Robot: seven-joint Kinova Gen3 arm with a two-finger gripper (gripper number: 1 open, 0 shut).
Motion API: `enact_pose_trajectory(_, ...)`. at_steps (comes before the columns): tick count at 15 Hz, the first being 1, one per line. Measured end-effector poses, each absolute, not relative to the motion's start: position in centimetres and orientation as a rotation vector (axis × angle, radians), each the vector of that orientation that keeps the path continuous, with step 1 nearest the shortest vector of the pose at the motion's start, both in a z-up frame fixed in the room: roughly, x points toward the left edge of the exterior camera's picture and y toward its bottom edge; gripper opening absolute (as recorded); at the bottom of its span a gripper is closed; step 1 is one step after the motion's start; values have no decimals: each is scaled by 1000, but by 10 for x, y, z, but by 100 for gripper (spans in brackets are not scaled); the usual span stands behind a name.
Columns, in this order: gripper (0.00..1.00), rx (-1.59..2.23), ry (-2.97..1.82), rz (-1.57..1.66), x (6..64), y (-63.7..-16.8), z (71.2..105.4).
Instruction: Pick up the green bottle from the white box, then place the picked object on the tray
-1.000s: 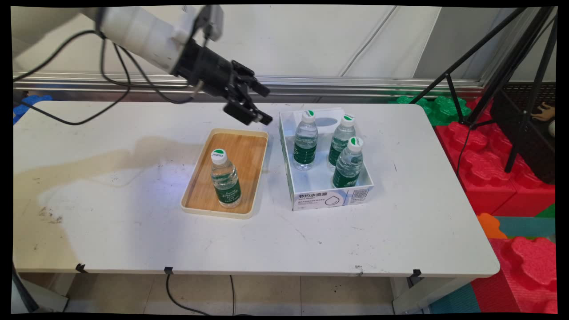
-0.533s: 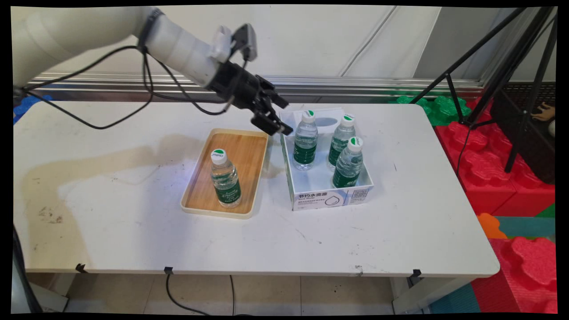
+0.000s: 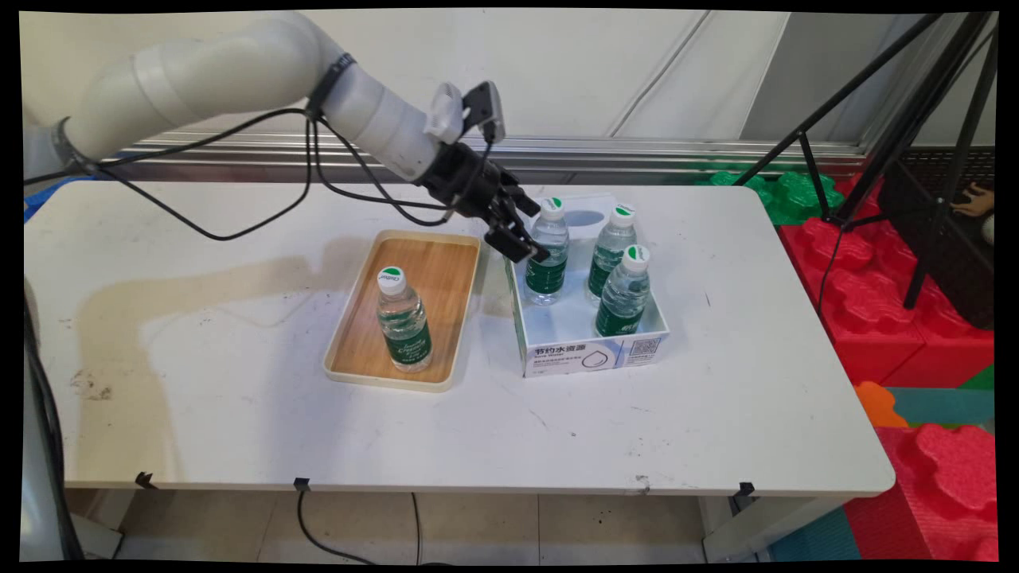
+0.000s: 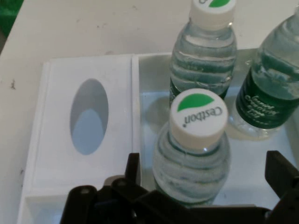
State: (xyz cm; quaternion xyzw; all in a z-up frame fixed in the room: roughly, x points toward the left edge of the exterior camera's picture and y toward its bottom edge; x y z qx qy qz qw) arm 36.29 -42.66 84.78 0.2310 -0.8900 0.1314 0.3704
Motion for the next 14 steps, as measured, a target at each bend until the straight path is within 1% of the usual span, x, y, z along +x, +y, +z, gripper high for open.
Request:
enact_pose_trajectory(5,100,601,-2299,320,348,-446,826)
enact_pose_trajectory(11,100,607,-2297,307,338,-458,815)
enact_pose_trajectory(12,0,608,-2295,303,337,-460,814)
enact_pose_trajectory(14,0,608,-2291,297,336,-462,813)
